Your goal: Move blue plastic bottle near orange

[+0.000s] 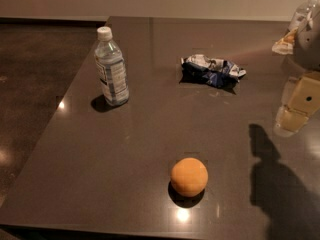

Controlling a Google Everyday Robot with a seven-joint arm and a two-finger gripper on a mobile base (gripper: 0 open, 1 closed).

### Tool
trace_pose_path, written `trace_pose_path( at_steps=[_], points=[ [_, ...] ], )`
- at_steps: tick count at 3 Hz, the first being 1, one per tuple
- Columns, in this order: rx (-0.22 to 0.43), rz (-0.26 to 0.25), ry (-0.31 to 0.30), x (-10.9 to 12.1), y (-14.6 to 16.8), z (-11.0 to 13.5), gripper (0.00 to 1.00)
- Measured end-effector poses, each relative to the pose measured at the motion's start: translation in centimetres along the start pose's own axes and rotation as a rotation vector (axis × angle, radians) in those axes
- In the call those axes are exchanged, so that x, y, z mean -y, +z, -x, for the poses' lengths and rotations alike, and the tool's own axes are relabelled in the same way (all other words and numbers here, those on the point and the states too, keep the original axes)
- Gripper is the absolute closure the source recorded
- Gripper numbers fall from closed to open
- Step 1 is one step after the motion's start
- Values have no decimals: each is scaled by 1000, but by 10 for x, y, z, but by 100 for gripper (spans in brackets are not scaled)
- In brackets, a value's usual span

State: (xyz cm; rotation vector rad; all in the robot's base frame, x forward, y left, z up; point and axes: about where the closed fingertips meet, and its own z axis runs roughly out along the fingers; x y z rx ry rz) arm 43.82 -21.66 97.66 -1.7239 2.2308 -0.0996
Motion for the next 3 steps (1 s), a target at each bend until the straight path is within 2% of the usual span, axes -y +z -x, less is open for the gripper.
trace_pose_path(
  at_steps=[2,3],
  points=[
    [10,7,3,5,-1,9,0],
    [87,17,16,23,1,41,0]
  ],
)
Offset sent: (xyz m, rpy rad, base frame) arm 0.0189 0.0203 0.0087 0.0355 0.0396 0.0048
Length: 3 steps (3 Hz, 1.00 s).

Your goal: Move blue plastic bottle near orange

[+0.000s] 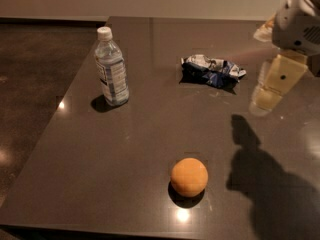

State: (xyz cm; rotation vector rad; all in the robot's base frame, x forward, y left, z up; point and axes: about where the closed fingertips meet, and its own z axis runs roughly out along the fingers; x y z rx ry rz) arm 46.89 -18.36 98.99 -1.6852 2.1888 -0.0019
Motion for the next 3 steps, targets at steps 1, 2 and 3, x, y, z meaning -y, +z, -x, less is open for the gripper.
trace_pose_path(
  at_steps=[1,2,3],
  points=[
    [107,10,18,16,11,42,0],
    [222,11,48,33,22,88,0],
    [304,28,63,43,38,129,0]
  ],
)
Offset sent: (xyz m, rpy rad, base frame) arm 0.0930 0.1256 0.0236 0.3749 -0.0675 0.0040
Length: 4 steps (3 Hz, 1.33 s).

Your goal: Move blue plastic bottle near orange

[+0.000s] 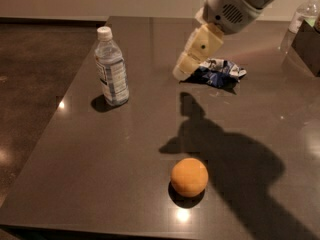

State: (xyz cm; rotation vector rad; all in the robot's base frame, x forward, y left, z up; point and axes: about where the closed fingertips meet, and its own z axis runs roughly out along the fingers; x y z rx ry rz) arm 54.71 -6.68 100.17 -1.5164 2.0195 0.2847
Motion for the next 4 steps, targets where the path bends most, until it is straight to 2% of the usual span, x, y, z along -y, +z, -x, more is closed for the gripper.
trace_pose_path(
  at_steps=[2,4],
  points=[
    [90,40,-19,6,47,51,0],
    [142,95,-71,-10,89,96,0]
  ],
)
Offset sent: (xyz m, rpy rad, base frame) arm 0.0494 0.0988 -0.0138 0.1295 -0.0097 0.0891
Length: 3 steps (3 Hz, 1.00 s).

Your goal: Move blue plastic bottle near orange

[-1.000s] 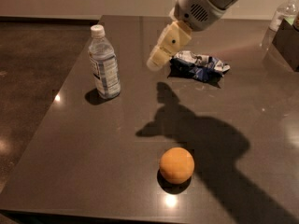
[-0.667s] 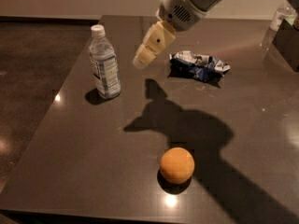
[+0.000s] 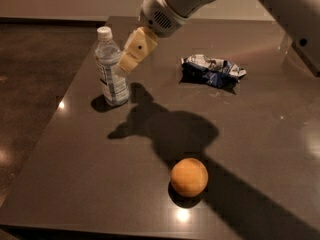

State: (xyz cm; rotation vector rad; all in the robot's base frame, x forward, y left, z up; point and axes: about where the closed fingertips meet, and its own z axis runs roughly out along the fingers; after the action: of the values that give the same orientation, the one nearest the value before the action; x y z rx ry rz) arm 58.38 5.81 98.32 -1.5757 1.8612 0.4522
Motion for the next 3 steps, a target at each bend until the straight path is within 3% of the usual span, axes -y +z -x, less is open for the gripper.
trace_pose_path(
  at_steps=[2,3],
  points=[
    [19,53,-47,-13,33,36,0],
    [12,72,-52,-15,47,41,0]
  ],
)
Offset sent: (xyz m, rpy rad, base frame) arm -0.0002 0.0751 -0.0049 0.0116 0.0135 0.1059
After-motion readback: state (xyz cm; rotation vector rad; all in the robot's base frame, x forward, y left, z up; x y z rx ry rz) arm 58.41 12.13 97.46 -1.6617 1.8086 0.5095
